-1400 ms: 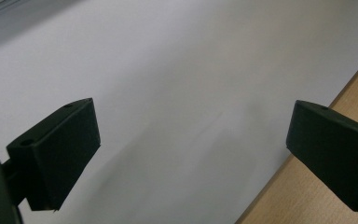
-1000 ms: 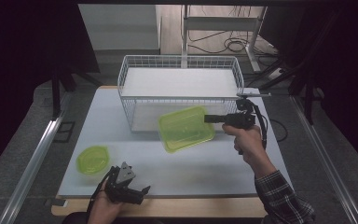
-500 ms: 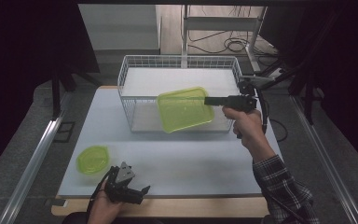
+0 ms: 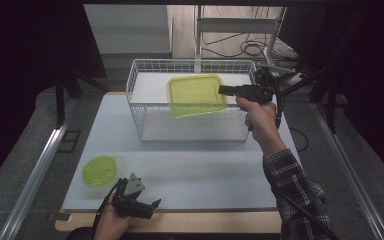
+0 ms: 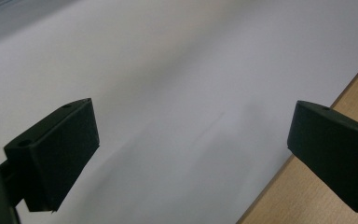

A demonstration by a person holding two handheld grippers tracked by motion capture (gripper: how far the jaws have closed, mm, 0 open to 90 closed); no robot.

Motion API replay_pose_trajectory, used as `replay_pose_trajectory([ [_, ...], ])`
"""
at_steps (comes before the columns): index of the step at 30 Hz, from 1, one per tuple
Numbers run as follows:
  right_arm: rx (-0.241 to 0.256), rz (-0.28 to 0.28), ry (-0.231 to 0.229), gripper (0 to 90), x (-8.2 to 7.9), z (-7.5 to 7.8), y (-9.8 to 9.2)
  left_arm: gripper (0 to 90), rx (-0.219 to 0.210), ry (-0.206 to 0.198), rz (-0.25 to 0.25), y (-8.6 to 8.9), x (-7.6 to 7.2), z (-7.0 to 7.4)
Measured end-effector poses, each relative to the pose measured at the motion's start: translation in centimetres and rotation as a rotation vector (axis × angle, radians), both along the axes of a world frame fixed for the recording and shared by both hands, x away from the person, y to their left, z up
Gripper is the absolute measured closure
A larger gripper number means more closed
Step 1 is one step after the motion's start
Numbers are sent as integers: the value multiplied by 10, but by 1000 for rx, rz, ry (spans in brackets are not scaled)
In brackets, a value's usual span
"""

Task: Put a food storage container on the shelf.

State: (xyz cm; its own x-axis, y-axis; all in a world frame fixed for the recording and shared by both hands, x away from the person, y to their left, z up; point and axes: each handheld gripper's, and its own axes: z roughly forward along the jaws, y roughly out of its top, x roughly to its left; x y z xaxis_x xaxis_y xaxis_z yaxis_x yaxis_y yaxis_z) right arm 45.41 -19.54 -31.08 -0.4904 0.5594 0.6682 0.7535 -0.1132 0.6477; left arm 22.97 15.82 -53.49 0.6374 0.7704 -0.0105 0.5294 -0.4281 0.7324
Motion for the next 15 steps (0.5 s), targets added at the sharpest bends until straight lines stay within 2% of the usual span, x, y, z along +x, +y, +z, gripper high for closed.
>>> replay_pose_trajectory([
  [15, -41, -118, -12, 798, 27, 5, 9, 15, -32, -2, 7, 3, 0, 1],
])
